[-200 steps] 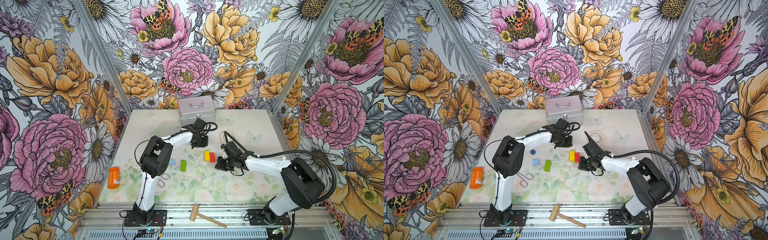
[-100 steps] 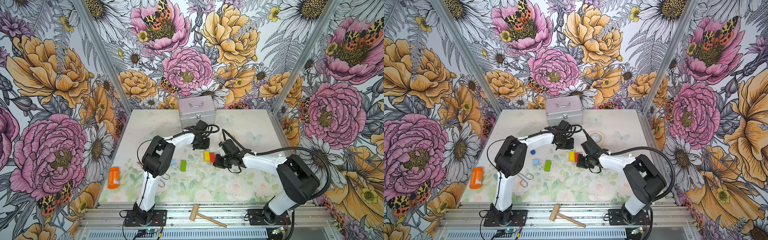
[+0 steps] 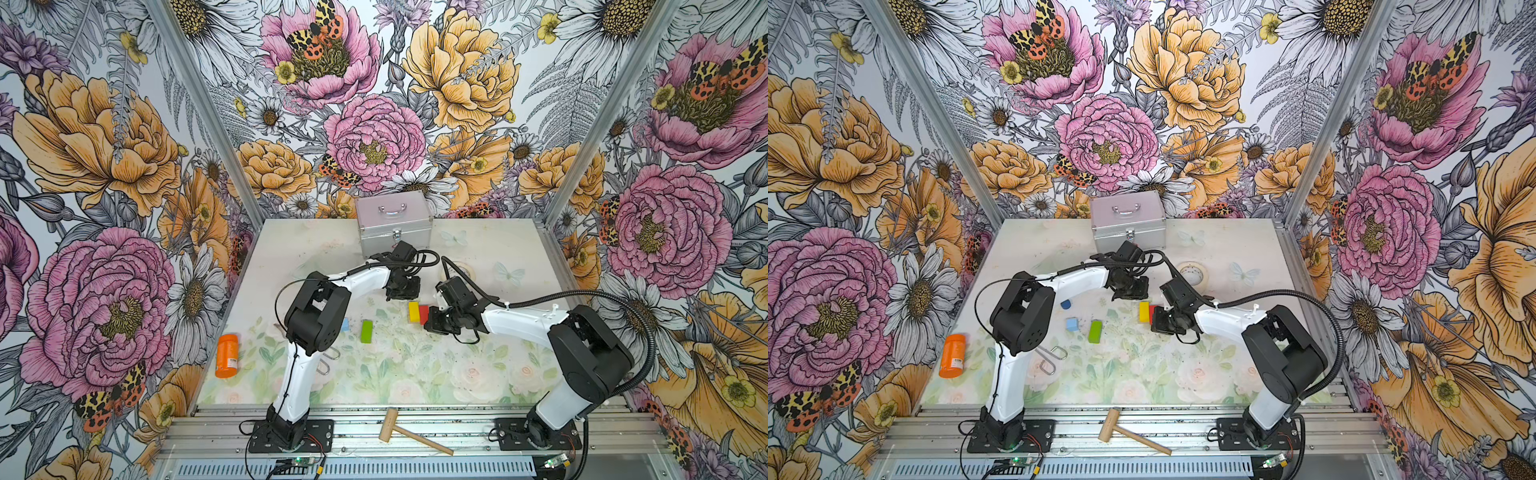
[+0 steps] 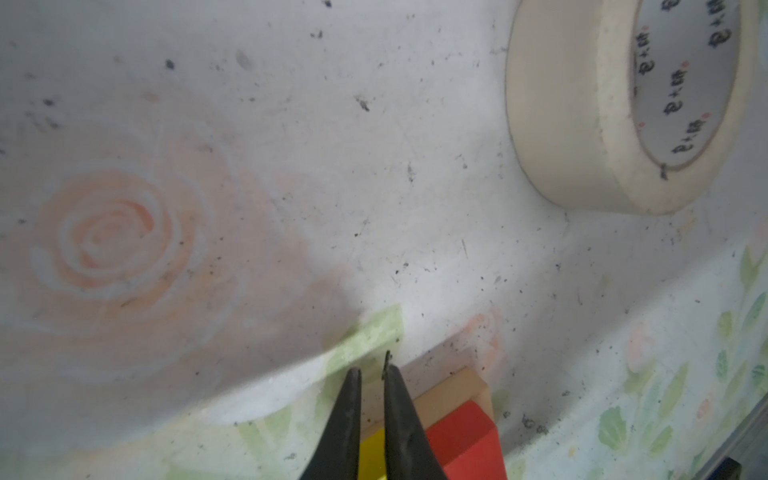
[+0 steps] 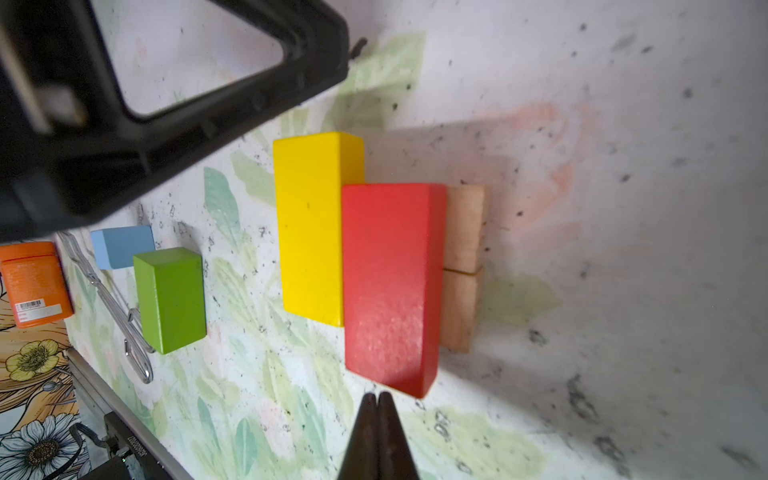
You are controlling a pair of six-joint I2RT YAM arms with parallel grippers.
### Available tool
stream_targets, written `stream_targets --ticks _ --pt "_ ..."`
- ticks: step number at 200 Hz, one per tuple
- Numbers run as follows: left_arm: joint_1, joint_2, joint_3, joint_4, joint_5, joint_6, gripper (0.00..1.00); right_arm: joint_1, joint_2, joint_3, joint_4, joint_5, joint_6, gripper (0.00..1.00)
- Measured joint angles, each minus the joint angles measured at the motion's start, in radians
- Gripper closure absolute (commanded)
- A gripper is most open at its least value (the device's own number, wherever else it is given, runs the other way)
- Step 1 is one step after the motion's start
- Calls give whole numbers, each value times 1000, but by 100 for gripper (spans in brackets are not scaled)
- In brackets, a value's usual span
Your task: Build the wood block tower
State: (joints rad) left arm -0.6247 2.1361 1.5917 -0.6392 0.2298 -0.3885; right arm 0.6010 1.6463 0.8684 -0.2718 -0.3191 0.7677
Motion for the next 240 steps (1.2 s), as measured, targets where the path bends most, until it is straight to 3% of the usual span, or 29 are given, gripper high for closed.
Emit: stream_targets --ticks 240 --pt "-20 17 14 -2 16 0 86 0 33 28 4 0 -1 100"
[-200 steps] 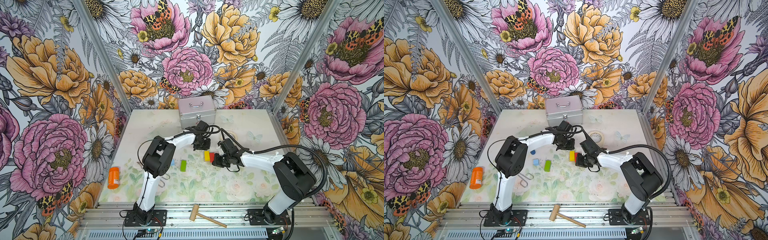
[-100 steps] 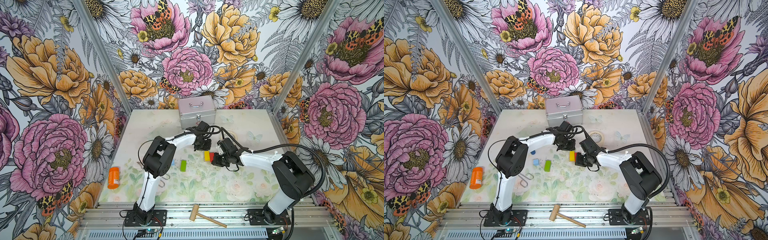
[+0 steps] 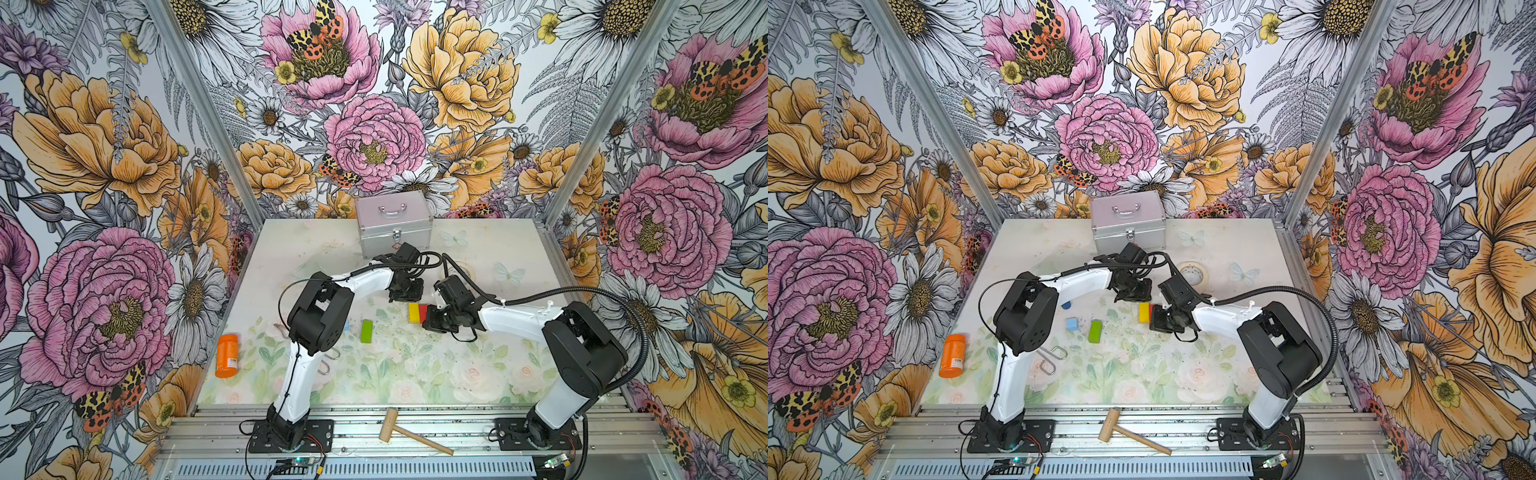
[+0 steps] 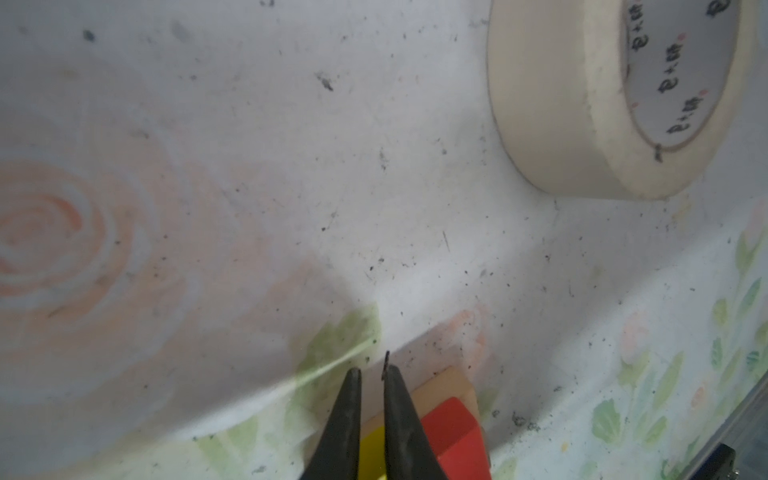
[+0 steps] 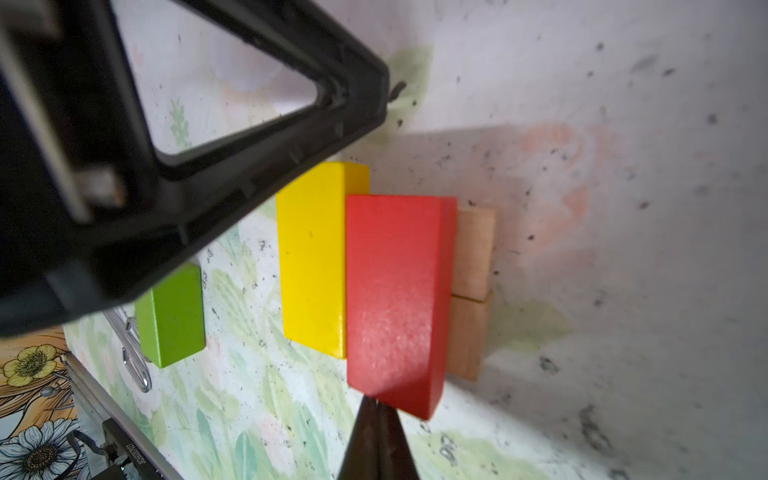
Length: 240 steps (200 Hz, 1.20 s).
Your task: Build the wood block tower
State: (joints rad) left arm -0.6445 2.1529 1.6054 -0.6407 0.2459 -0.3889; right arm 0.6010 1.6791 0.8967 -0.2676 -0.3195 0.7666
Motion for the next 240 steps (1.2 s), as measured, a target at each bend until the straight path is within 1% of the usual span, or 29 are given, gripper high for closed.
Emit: stream_targets --ticks 240 --pt "-8 0 1 -2 10 -1 84 0 5 5 0 0 0 100"
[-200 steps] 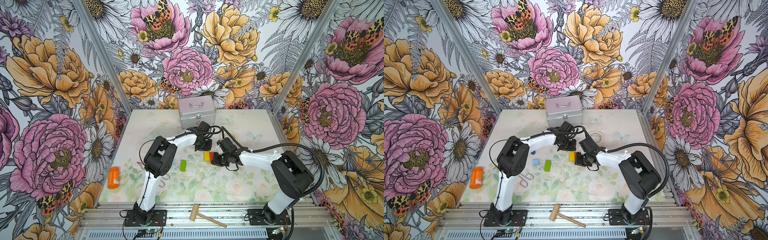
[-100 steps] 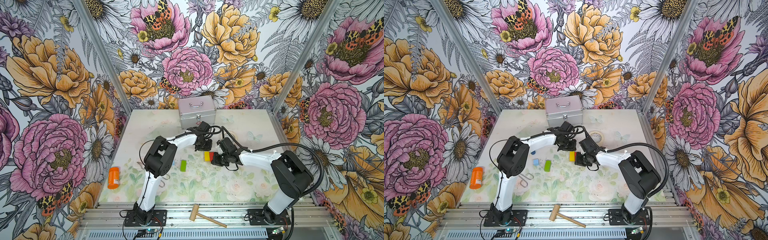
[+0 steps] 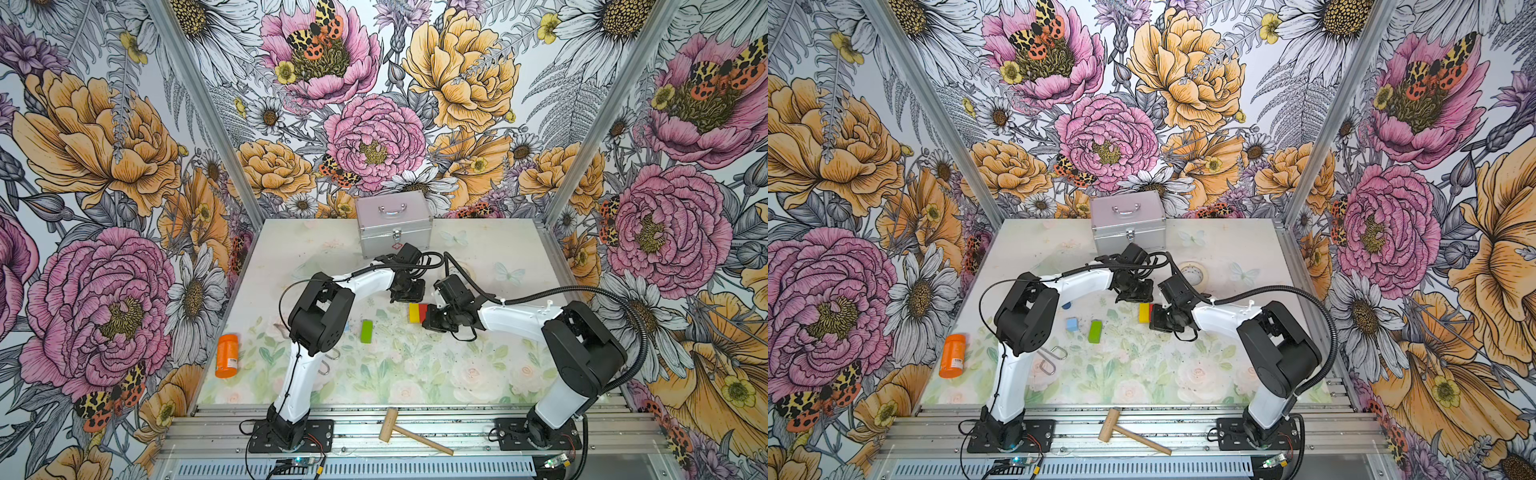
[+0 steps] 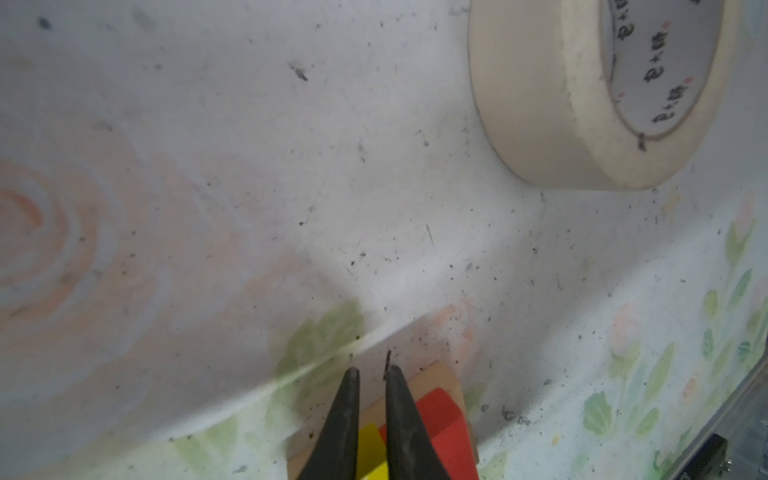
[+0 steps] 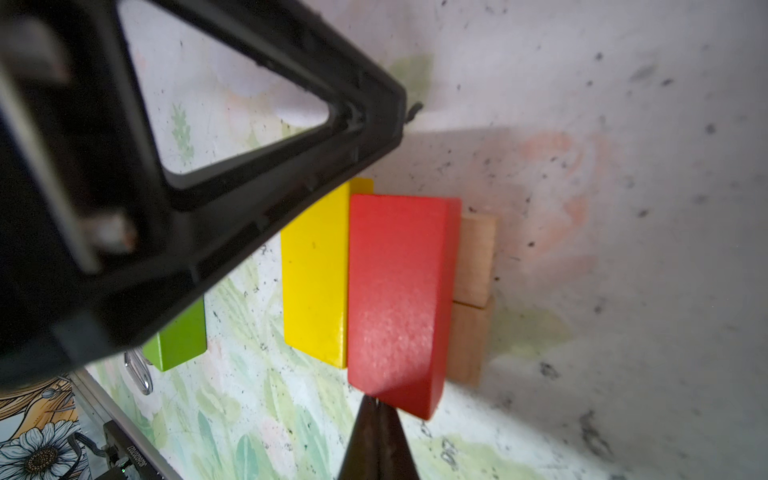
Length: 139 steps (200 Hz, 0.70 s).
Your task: Build the wood block tower
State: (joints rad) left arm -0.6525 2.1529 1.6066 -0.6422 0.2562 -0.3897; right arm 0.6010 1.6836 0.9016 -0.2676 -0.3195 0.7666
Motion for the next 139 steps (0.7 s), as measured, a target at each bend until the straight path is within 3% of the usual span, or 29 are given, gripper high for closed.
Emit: stream_targets --ticks 67,139 --pt "0 2 46 -8 0 -3 80 0 -9 0 -1 -11 0 100" --pt "7 1 95 -26 -3 -3 80 0 -132 0 -21 -8 3 100"
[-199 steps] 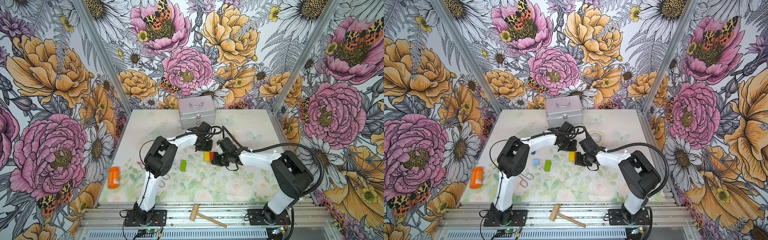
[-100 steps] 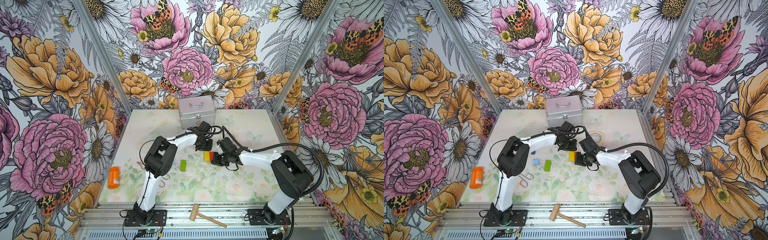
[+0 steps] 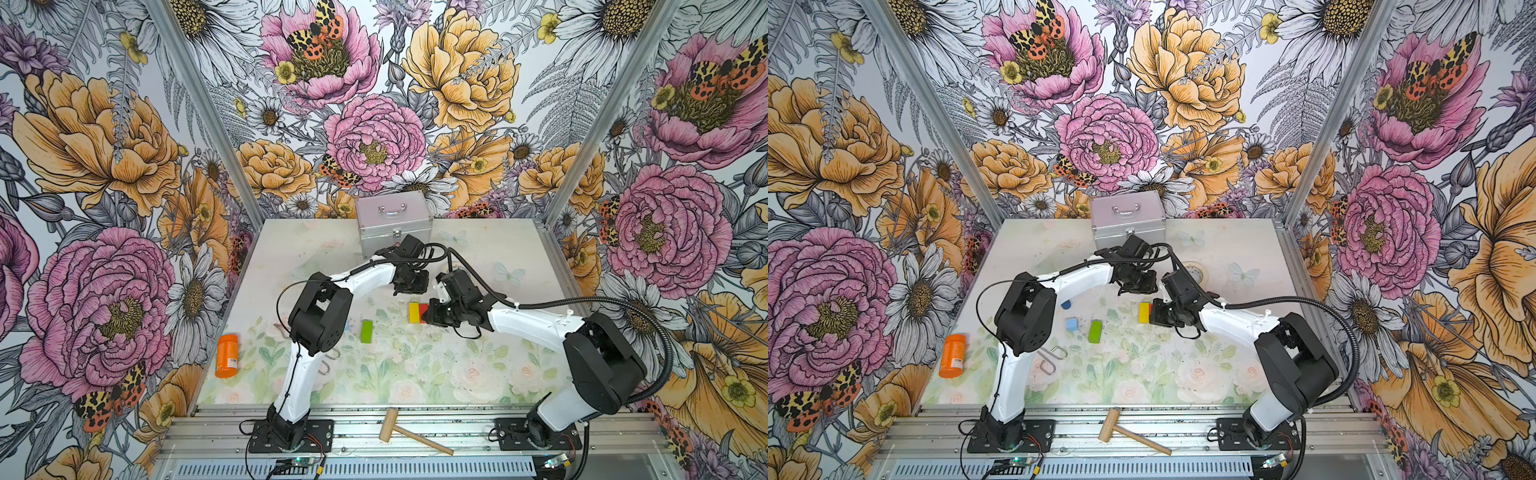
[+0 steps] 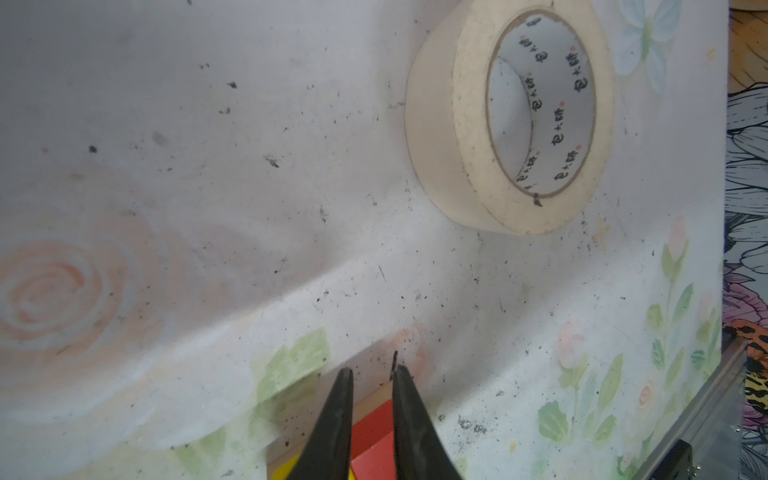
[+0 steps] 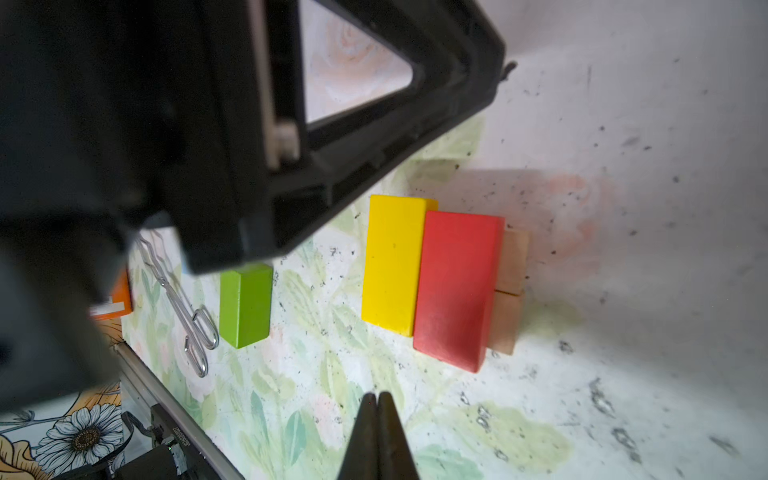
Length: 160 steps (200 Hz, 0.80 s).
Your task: Build the wood block tower
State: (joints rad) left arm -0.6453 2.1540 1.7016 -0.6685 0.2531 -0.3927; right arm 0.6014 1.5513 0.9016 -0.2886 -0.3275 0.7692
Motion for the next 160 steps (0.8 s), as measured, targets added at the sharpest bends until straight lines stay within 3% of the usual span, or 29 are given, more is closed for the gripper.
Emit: stream_targets --ticks 41,93,120,160 --pt "51 -85 -20 -68 -66 17 75 2 -85 11 -74 40 -12 100" --pt "130 -450 -176 -185 -225 63 60 2 -153 59 -133 81 -49 100" --pt "108 -578 -274 -242 -270 69 53 2 -153 60 -150 92 -63 100" --pt "30 -604 -433 -314 -320 43 50 2 -156 60 -165 97 -80 98"
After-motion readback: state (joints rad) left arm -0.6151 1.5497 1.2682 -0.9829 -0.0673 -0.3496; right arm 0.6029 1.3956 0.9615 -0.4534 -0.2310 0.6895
